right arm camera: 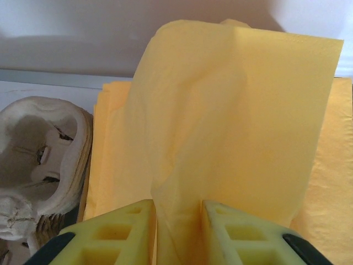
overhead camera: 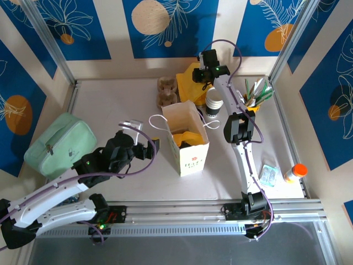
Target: Pack the takeout coffee
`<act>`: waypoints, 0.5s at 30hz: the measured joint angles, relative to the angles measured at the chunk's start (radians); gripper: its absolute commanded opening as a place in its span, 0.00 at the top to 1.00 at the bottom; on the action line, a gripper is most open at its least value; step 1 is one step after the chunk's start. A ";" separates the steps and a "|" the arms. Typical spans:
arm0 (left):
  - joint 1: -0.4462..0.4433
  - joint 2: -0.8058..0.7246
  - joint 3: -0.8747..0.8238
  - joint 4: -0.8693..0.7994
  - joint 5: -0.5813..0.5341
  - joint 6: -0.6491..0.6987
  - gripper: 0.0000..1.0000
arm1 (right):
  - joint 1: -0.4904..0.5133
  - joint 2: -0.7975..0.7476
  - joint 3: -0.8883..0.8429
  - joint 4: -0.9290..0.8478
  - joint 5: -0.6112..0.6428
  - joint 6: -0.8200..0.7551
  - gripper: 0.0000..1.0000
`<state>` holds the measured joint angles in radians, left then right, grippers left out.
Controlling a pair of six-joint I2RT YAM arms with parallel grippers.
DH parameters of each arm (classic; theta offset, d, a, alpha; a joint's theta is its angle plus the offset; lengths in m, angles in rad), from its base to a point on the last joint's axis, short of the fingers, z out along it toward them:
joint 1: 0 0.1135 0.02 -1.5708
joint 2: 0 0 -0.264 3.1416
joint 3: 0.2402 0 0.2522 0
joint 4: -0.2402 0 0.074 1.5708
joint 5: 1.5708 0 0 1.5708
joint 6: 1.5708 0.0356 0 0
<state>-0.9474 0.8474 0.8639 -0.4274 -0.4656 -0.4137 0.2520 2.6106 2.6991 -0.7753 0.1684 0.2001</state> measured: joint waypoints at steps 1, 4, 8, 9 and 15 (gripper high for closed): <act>0.000 0.000 0.000 0.000 0.000 0.000 0.00 | 0.000 0.000 0.000 0.000 -0.002 0.003 0.73; 0.000 0.000 0.000 0.000 0.000 0.000 0.00 | 0.002 0.000 0.000 0.000 -0.002 0.004 0.73; 0.000 0.000 0.000 0.000 0.000 0.000 0.00 | 0.004 0.000 0.000 0.001 -0.002 0.004 0.73; 0.000 0.000 0.000 0.000 0.000 0.000 0.00 | 0.004 0.000 0.000 0.000 -0.002 0.004 0.73; 0.000 0.000 0.000 0.000 0.000 0.000 0.00 | 0.007 0.000 0.000 0.000 -0.002 0.010 0.73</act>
<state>-0.9470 0.8474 0.8639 -0.4278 -0.4656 -0.4141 0.2588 2.6106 2.6991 -0.7750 0.1669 0.2104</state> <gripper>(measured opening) 0.996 0.267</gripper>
